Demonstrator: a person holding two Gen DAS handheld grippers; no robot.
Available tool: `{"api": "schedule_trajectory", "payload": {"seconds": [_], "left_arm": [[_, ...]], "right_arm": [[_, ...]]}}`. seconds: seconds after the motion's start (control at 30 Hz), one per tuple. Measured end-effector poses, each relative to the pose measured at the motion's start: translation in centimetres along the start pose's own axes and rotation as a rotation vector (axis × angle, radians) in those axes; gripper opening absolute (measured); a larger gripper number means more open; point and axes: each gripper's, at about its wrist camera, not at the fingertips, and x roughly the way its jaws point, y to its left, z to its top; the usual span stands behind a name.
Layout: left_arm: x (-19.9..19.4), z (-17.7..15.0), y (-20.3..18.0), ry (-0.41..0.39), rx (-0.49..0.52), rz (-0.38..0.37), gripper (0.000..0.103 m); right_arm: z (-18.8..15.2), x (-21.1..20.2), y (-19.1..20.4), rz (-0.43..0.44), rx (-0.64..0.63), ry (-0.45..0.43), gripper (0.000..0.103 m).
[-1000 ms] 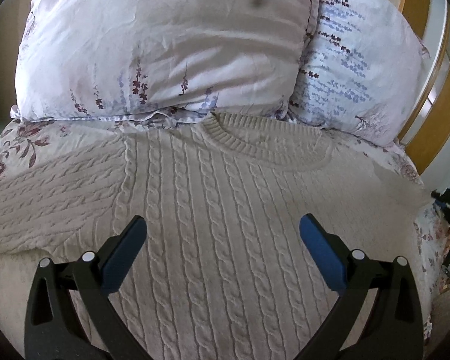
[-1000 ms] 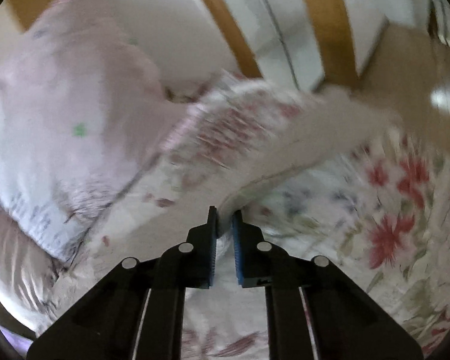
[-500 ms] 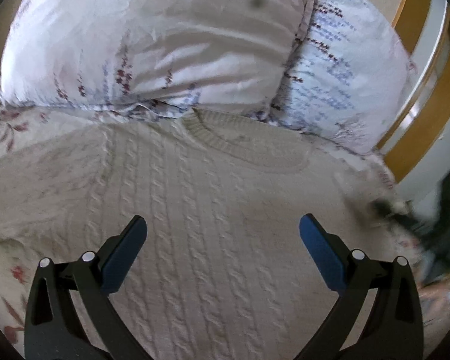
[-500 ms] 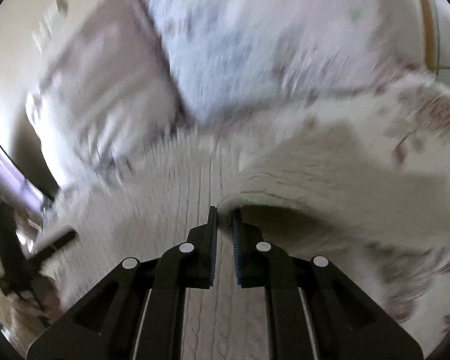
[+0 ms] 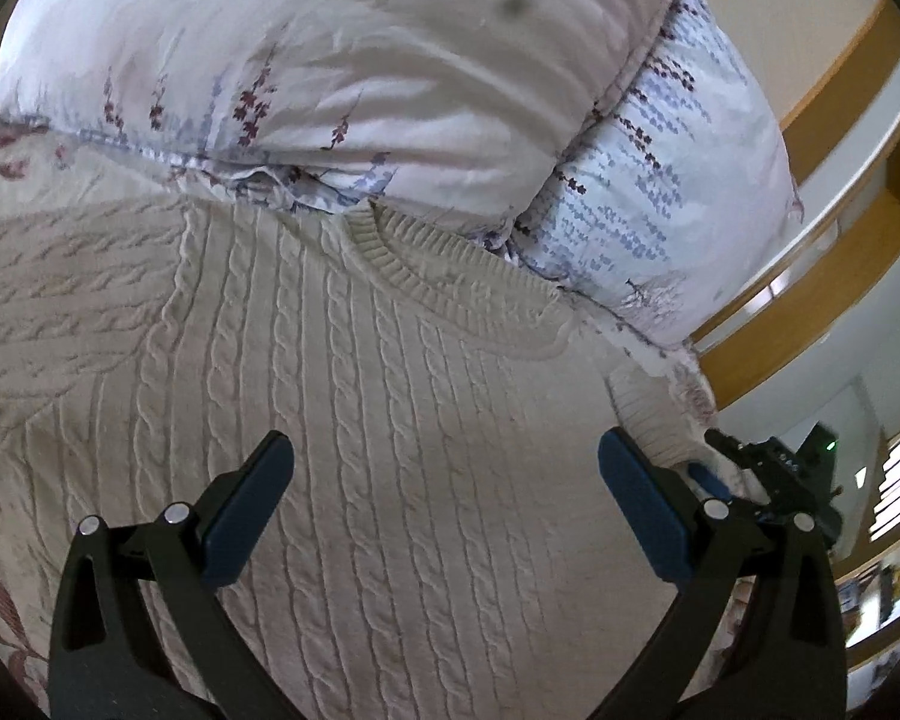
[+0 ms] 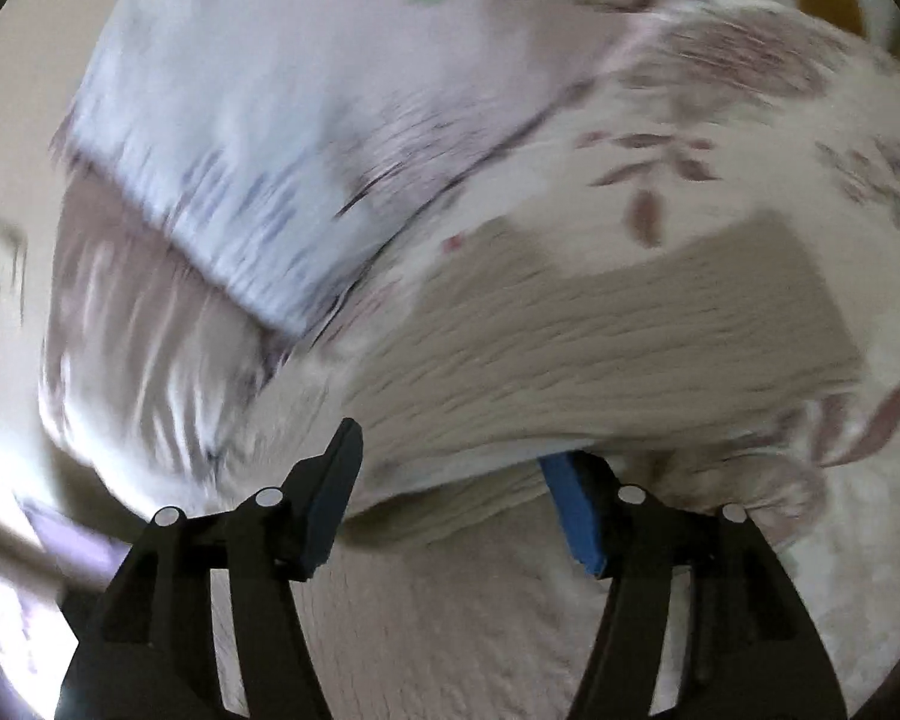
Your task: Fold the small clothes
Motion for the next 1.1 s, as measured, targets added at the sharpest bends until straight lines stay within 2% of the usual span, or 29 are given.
{"api": "schedule_trajectory", "payload": {"seconds": [0.1,0.17,0.2,0.23,0.33,0.43,0.5,0.53,0.57,0.6,0.63,0.67,0.7,0.77,0.83,0.93,1.1], "left_arm": [[-0.4,0.2,0.5,-0.012,-0.016,-0.003,0.101],[-0.6,0.3,0.7,-0.022,-0.022,-0.003,0.100],[-0.8,0.3,0.9,-0.029,-0.028,-0.005,0.099],[-0.9,0.4,1.0,-0.032,-0.032,-0.007,0.098],[-1.3,0.6,1.5,-0.040,-0.052,-0.022,0.095],[-1.8,0.7,2.1,-0.052,-0.082,-0.041,0.094],[-2.0,0.8,2.3,-0.057,-0.101,-0.059,0.093],[-2.1,0.8,2.4,-0.058,-0.113,-0.074,0.093],[-2.1,0.8,2.5,-0.058,-0.118,-0.083,0.093],[-2.1,0.8,2.5,-0.057,-0.124,-0.090,0.092],[-2.1,0.7,2.6,-0.053,-0.129,-0.095,0.092],[-2.0,0.6,2.6,-0.047,-0.133,-0.096,0.092],[-1.9,0.5,2.6,-0.042,-0.135,-0.096,0.090],[-1.7,0.3,2.9,-0.024,-0.149,-0.099,0.086],[-1.3,0.1,3.2,-0.005,-0.166,-0.105,0.084],[-0.7,0.1,3.6,0.020,-0.195,-0.115,0.078],[0.8,0.0,4.3,0.071,-0.275,-0.129,0.062]], "right_arm": [[0.8,-0.9,-1.0,-0.062,0.050,-0.057,0.054],[1.5,-1.3,-1.3,-0.122,0.046,-0.094,0.037],[1.8,-1.3,-1.2,-0.160,0.032,-0.105,0.025],[2.1,-1.3,-1.1,-0.201,0.010,-0.117,0.018],[2.0,-1.8,2.4,-0.289,-0.146,-0.190,0.012],[-0.1,-2.3,9.1,-0.244,-0.380,-0.254,0.011],[-1.9,-2.1,13.1,-0.189,-0.516,-0.257,0.011],[-3.0,-1.7,14.8,-0.153,-0.577,-0.240,0.011],[-4.9,-0.7,17.1,-0.094,-0.659,-0.181,0.012],[-6.5,0.6,18.7,-0.054,-0.726,-0.110,0.020],[-8.3,2.3,20.0,-0.021,-0.792,-0.019,0.038],[-10.6,4.2,21.1,0.011,-0.858,0.093,0.048],[-12.2,5.5,21.6,0.027,-0.897,0.165,0.056],[-14.8,7.3,21.8,0.027,-0.951,0.260,0.056],[-15.3,7.4,20.9,0.034,-0.916,0.294,0.059],[-13.3,6.3,18.6,0.068,-0.758,0.321,0.060],[-7.6,2.8,10.7,0.098,-0.308,0.276,0.060]]}}
